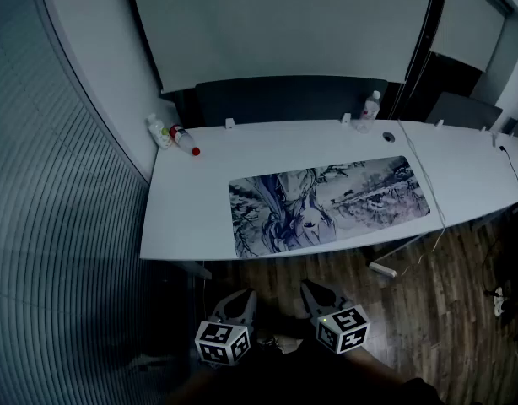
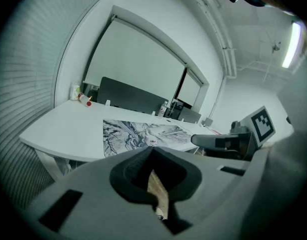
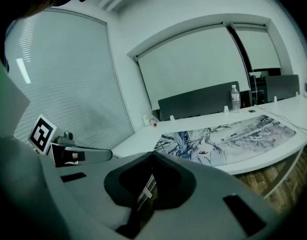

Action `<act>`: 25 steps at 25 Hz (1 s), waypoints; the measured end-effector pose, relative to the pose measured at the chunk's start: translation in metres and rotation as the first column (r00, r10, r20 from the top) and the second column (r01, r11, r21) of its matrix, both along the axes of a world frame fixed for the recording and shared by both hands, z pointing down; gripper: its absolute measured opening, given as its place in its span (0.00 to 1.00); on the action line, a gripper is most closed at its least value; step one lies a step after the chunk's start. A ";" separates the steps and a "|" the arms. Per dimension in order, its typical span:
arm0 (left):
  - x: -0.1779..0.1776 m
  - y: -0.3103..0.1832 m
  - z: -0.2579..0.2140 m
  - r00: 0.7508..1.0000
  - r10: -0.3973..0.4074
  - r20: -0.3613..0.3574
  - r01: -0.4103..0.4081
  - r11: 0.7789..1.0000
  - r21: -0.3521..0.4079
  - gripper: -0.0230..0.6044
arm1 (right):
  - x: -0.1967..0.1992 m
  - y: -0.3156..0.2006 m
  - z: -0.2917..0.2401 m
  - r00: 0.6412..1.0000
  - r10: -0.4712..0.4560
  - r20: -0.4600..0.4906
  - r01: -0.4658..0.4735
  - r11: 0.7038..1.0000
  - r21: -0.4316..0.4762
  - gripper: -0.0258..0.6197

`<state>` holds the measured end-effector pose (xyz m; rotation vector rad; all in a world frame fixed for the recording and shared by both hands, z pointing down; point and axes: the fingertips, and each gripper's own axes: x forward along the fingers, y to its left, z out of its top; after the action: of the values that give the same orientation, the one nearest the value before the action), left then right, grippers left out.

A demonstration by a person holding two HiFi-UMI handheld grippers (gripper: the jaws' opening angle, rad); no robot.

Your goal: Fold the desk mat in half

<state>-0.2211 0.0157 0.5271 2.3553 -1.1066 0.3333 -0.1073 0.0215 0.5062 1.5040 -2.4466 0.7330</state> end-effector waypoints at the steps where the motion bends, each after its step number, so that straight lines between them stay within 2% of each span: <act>1: 0.000 0.001 0.000 1.000 0.001 0.000 -0.001 1.000 0.001 0.04 | 0.002 0.000 0.002 1.000 0.004 -0.013 -0.004 1.000 0.009 0.07; 7: 0.000 0.002 -0.001 1.000 0.001 0.001 -0.001 1.000 0.003 0.05 | 0.004 -0.002 0.003 1.000 0.007 -0.027 -0.006 1.000 0.025 0.07; 25: -0.019 0.007 0.004 0.999 -0.041 0.009 0.041 0.999 -0.011 0.05 | -0.020 -0.006 0.014 0.997 -0.073 -0.023 0.073 0.997 0.004 0.08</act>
<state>-0.2397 0.0223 0.5312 2.3207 -1.1523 0.3341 -0.1276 0.0157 0.5202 1.4083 -2.4738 0.6927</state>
